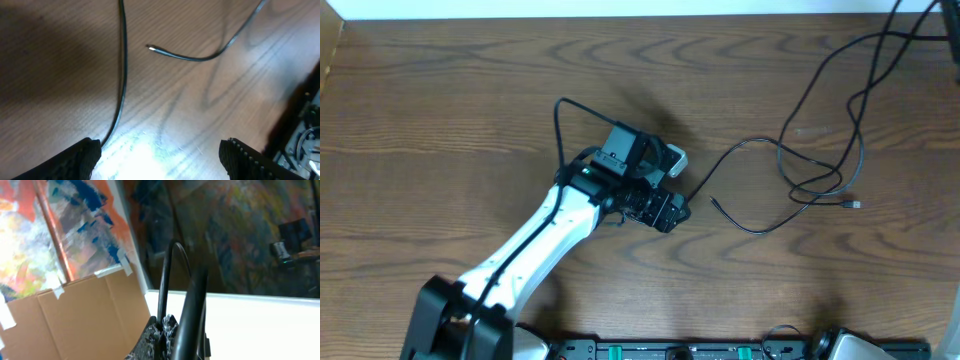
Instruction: Untangle cables
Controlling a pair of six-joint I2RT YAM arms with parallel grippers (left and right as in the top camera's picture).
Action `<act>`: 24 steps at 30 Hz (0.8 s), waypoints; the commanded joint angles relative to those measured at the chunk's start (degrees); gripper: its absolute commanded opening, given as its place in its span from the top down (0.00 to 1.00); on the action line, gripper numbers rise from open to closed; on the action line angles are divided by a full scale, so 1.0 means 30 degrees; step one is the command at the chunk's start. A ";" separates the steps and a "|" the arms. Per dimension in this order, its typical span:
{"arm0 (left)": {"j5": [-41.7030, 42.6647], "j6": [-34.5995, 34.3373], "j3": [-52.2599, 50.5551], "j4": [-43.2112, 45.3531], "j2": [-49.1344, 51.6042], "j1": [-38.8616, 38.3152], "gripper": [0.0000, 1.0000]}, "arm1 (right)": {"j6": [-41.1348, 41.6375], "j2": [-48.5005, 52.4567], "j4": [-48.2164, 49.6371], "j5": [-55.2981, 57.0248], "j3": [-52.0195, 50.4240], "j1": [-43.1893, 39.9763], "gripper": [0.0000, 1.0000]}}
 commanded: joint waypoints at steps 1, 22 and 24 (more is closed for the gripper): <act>-0.0262 -0.0153 0.0000 0.0503 0.1122 -0.0036 0.19 | -0.0153 -0.0022 0.0066 0.0583 0.0211 -0.0882 0.99; -0.0117 -0.0517 -0.0015 0.0634 0.5151 -0.0947 0.19 | -1.3063 0.0495 -1.3464 0.7242 0.0211 -0.9500 0.99; -0.0117 -0.0517 -0.0015 0.0634 0.5151 -0.1246 0.19 | -1.4309 0.0852 -1.4367 0.8706 0.0211 -1.0032 0.99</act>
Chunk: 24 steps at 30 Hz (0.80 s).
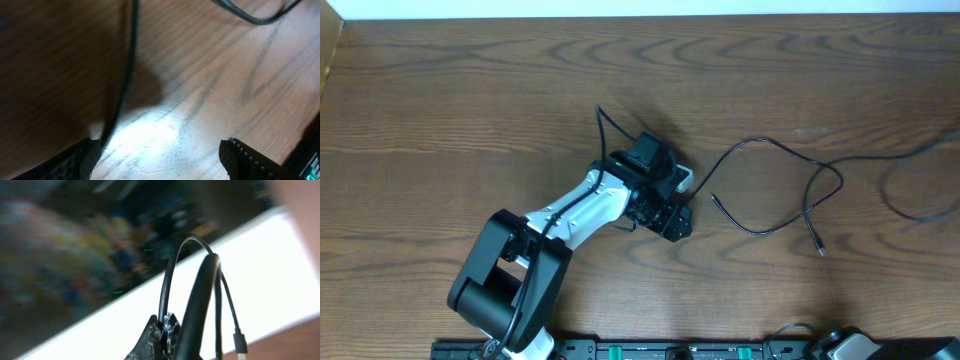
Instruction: Untangle cables
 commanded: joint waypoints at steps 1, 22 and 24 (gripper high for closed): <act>-0.0124 -0.0073 -0.0007 -0.0066 0.0044 -0.0546 0.19 | -0.5020 0.0707 -0.0984 0.4095 0.0168 -0.1042 0.99; -0.0109 -0.1093 -0.0007 -0.0291 0.0044 -0.1144 0.19 | -0.9340 0.8036 -0.8422 1.4251 0.0168 -0.2834 0.99; -0.0109 -0.1093 -0.0007 -0.0284 0.0044 -0.1319 0.18 | -0.9340 0.8721 -0.9391 1.4906 0.0168 -0.2827 0.95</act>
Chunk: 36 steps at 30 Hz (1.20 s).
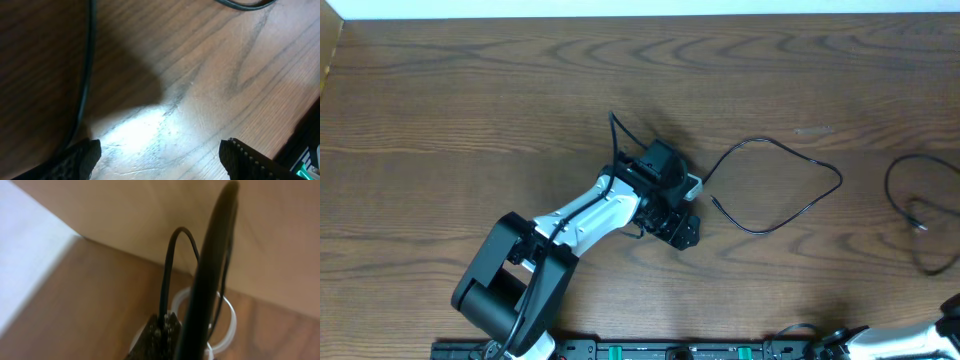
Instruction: Untangle cables
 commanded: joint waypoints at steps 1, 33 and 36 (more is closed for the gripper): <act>-0.0102 -0.0270 -0.0007 -0.0087 0.0044 -0.0459 0.19 | -0.0350 0.1588 -0.1399 0.2018 0.0138 -0.0044 0.68; -0.0109 -0.0554 -0.0007 0.0313 0.0044 -0.1297 0.18 | 1.0244 -0.2200 -1.2801 0.8262 0.0138 0.7701 0.01; -0.0109 -0.0554 -0.0007 0.0583 0.0044 -0.1297 0.18 | 1.0236 -0.2215 -1.4783 0.5872 0.0066 0.7949 0.01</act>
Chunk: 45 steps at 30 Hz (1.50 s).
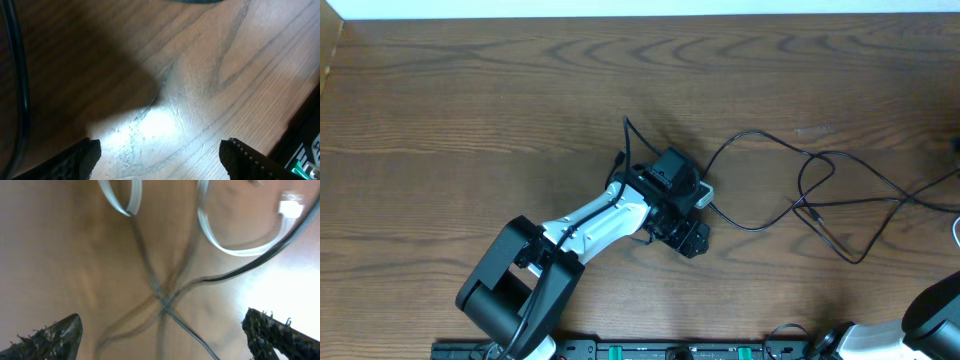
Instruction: Untangle cables
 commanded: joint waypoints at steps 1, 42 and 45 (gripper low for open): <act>-0.0117 -0.0160 -0.0007 0.0226 0.0044 -0.0044 0.19 | 0.0248 -0.0087 -0.1486 -0.0634 -0.0160 0.0350 0.01; -0.1625 -0.1435 0.0335 -0.1712 -0.9224 0.0117 0.19 | 0.4328 -0.0087 0.6521 -0.1989 -0.8910 0.5530 0.01; -0.1617 -0.1435 0.0335 -0.1974 -0.9224 0.0117 0.19 | 0.7249 -0.0087 0.5646 -0.1821 -0.8990 0.5530 0.01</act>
